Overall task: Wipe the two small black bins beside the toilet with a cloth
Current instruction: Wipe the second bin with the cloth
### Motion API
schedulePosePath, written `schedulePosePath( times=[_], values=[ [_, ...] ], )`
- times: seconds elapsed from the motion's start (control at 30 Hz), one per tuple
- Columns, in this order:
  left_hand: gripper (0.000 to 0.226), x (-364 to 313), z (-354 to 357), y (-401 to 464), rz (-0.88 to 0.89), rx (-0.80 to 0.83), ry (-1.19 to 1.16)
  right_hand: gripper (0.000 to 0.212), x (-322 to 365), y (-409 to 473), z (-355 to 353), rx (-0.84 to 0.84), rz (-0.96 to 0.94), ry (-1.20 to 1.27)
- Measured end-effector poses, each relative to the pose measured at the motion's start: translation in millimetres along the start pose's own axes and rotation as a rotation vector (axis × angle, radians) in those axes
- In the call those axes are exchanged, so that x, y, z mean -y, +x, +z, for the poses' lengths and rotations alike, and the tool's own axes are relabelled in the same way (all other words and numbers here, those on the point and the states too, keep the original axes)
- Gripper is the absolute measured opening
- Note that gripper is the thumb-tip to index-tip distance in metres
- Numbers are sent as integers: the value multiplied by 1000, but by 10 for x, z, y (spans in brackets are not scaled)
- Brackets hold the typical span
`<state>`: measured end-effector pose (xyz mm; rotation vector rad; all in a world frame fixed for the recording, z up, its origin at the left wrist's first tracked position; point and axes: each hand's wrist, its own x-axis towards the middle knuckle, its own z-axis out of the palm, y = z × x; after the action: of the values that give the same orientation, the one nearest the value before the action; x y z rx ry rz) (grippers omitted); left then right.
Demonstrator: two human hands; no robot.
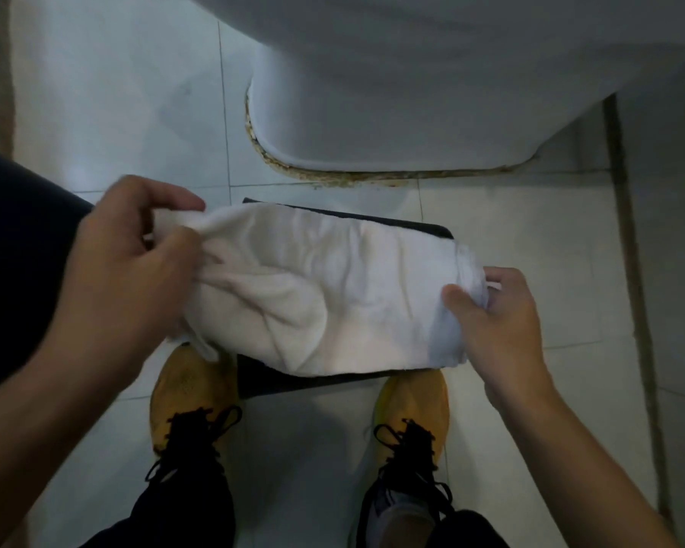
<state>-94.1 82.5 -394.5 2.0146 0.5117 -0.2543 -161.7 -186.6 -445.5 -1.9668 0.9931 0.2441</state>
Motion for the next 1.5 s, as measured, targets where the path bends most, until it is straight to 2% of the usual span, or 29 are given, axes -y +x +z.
schedulePosePath(
  times=[0.07,0.13,0.17,0.23,0.3,0.37,0.4,0.47,0.53,0.63,0.73,0.87,0.93,0.97,1.03,1.07,1.13,1.2,1.27,1.33,1.4,1.47,1.5],
  values=[
    [34,3,6,5,100,71,27,56,61,1,-4,-41,-168,-332],
    [38,-45,21,-3,213,160,43,67,250,5,7,-63,-487,-587],
    [40,-78,17,-1,279,209,54,65,396,23,25,26,-624,-604],
    [42,-154,-10,0,412,317,79,65,665,81,120,312,-780,-582],
    [42,-222,-72,-14,529,432,92,63,880,158,252,514,-856,-656],
    [43,-292,-126,-24,644,485,112,38,1034,223,310,603,-917,-756],
    [44,-308,-131,-10,690,470,119,27,1079,232,282,641,-917,-747],
    [47,-334,-120,71,693,380,56,23,1109,196,125,748,-784,-540],
    [41,-356,-74,215,598,261,-57,24,1097,55,-83,855,-557,-286],
    [35,-423,98,372,409,233,-8,31,969,-213,-281,928,-458,-21],
    [30,-448,269,287,373,236,74,25,856,-416,-302,904,-333,345],
    [21,-334,196,-1,331,151,50,32,731,-586,-297,774,-105,690],
    [16,-165,150,-124,126,154,-6,44,670,-639,-289,730,-58,767],
    [17,-101,139,-176,-76,199,-82,52,648,-661,-282,719,-45,786],
    [39,-33,124,-281,-448,410,-255,58,599,-690,-272,711,-47,779],
    [49,-13,122,-330,-489,514,-312,59,590,-705,-272,715,-59,771],
    [52,-8,123,-426,-347,586,-361,59,617,-715,-280,702,-62,781],
    [58,-38,104,-442,-196,553,-450,52,687,-689,-322,640,-94,727],
    [76,-48,65,-398,-62,593,-434,43,757,-656,-378,510,-201,482],
    [77,-8,48,-338,217,595,-192,46,759,-639,-422,287,-295,155],
    [56,19,55,-322,452,480,92,68,738,-630,-432,114,-314,78],
    [41,-13,99,-364,589,327,277,90,712,-627,-453,74,-356,87],
    [39,-18,131,-392,661,245,366,89,709,-618,-468,92,-418,14]
  ],
)
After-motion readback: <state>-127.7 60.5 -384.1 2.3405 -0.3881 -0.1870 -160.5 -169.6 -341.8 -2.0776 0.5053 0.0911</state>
